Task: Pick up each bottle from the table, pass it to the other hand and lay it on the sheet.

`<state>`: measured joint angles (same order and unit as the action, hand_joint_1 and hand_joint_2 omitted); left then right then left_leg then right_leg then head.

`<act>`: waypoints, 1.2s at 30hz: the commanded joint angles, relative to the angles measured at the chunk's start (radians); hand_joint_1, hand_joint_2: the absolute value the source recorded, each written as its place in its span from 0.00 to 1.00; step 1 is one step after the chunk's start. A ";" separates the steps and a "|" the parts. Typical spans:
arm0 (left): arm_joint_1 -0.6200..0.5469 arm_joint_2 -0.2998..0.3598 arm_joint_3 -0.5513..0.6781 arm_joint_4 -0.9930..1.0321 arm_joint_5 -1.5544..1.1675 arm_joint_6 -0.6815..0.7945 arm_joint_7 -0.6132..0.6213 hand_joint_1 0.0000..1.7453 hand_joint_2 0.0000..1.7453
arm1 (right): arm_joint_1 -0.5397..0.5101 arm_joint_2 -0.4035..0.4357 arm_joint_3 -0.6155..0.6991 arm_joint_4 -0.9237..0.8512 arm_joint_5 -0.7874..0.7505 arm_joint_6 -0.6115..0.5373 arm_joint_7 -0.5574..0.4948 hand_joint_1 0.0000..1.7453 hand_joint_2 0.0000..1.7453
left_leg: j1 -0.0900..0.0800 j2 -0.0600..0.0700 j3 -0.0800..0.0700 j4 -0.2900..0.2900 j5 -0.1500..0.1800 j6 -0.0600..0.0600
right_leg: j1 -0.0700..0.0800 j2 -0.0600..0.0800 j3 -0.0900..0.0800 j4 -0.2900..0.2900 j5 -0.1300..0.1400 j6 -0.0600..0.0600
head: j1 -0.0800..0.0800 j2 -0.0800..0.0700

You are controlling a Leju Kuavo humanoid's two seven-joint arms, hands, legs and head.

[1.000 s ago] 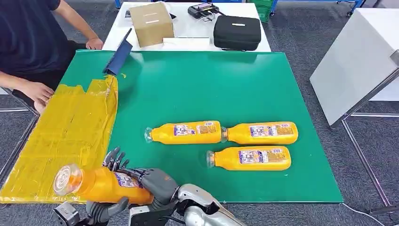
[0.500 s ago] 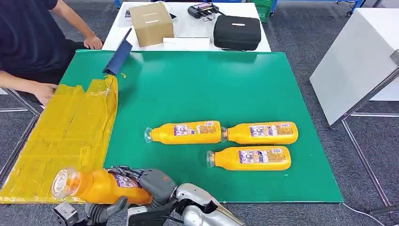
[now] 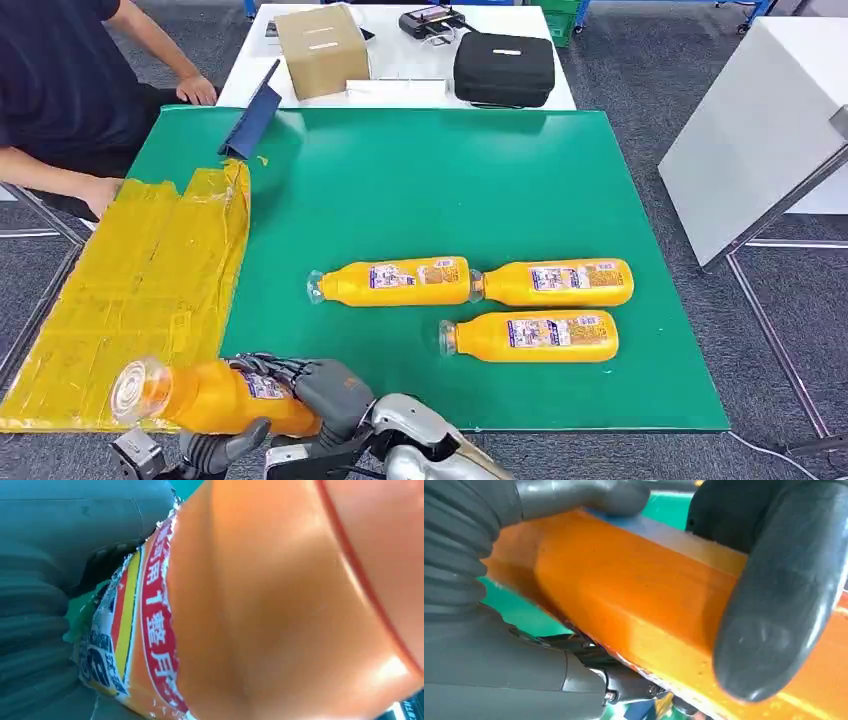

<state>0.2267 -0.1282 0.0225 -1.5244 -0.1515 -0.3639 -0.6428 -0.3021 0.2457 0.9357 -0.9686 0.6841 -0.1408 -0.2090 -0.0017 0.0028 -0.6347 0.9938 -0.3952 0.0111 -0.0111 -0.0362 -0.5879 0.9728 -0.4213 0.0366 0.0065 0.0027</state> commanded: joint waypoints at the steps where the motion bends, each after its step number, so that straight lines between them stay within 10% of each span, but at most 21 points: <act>1: 0.003 -0.071 0.058 -0.133 -0.179 0.226 0.039 1.00 1.00 | 0.064 -0.142 -0.239 -0.240 0.030 -0.044 0.105 0.00 0.00 | 0.002 -0.004 0.005 0.001 -0.003 0.000 | 0.001 0.000 0.009 -0.001 -0.003 0.000 | 0.000 0.000; 9: -0.121 0.015 0.031 -0.021 -0.946 0.897 0.252 1.00 1.00 | 0.025 -0.234 -0.414 -0.387 0.034 0.000 0.137 0.00 0.00 | 0.000 -0.006 0.003 0.000 0.000 0.000 | 0.000 -0.003 0.007 -0.001 0.000 -0.001 | 0.000 0.000; 16: -0.148 0.052 0.015 0.045 -1.265 1.032 0.396 1.00 1.00 | -0.011 -0.244 -0.422 -0.339 0.023 0.004 0.138 0.00 0.00 | -0.001 -0.003 0.005 0.000 0.001 0.001 | -0.001 0.001 0.008 -0.001 0.001 0.001 | 0.000 0.000; 18: -0.206 0.193 -0.063 0.137 -1.419 1.039 0.585 1.00 1.00 | -0.067 -0.254 -0.430 -0.278 0.006 0.017 0.140 0.00 0.00 | -0.001 -0.002 0.005 -0.001 0.001 0.001 | -0.001 0.001 0.008 -0.001 0.001 0.001 | 0.000 0.000; 20: -0.348 0.446 -0.444 0.242 -1.419 0.978 0.958 1.00 1.00 | -0.116 -0.252 -0.437 -0.220 -0.006 0.036 0.136 0.00 0.00 | -0.002 -0.003 0.002 -0.001 0.003 0.001 | -0.002 -0.001 0.005 0.000 0.002 0.001 | 0.000 0.000; 22: -0.446 0.512 -0.657 0.350 -1.419 0.919 1.107 1.00 1.00 | -0.151 -0.242 -0.432 -0.175 -0.008 0.048 0.133 0.00 0.00 | -0.001 -0.011 0.001 -0.001 0.005 0.001 | -0.001 -0.009 0.006 0.000 0.001 0.001 | 0.000 0.000; 36: -0.446 0.512 -0.657 0.350 -1.419 0.919 1.107 1.00 1.00 | -0.151 -0.242 -0.432 -0.175 -0.008 0.048 0.133 0.00 0.00 | 0.000 0.000 0.001 0.000 0.004 -0.001 | 0.001 0.001 0.004 0.000 0.003 -0.002 | 0.000 0.000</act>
<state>-0.1562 0.3437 -0.5356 -1.2627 -1.5705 0.5623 0.4635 -0.4000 0.0126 0.5070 -1.2295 0.6771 -0.0999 -0.0751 -0.0022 0.0029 -0.6382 0.9943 -0.3903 0.0115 -0.0112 -0.0362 -0.5886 0.9738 -0.4170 0.0357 0.0065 0.0027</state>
